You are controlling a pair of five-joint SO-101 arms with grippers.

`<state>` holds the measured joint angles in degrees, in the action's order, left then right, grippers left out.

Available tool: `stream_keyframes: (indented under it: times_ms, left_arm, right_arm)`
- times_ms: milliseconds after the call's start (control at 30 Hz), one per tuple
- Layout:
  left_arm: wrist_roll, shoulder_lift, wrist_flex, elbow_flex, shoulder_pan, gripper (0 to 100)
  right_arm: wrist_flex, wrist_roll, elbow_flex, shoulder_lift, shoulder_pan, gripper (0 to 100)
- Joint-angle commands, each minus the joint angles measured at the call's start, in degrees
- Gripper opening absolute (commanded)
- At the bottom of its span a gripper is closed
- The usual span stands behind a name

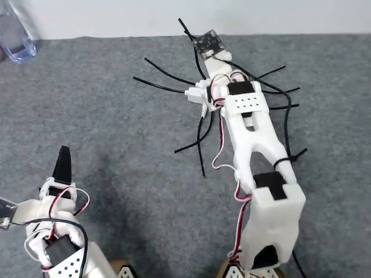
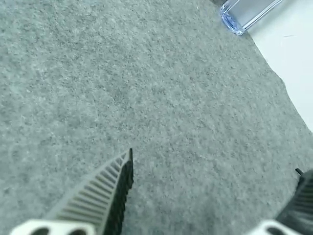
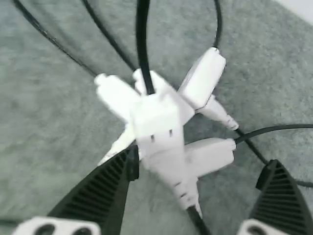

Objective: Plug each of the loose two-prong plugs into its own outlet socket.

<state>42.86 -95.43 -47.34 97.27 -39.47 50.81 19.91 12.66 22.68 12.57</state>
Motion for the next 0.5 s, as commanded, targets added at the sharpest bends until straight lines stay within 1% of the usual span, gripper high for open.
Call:
stream_keyframes:
  times_ms: [0,67,333,467]
  left_arm:
    - [-0.35,-0.62,1.41,-0.48,0.35,47]
    - [-0.35,-0.62,1.41,-0.48,0.35,47]
    - [-0.44,-0.62,1.41,-0.48,0.35,47]
    - [-0.44,-0.62,1.41,-0.48,0.35,47]
  right_arm:
    - [7.52,-0.53,3.16,-7.16,2.77,36.2]
    - [12.26,-0.88,3.34,-8.75,4.09,36.2]
    - [27.65,-0.88,3.16,-14.02,4.7,36.2]
    - [39.87,-0.44,3.08,-14.2,7.52,36.2]
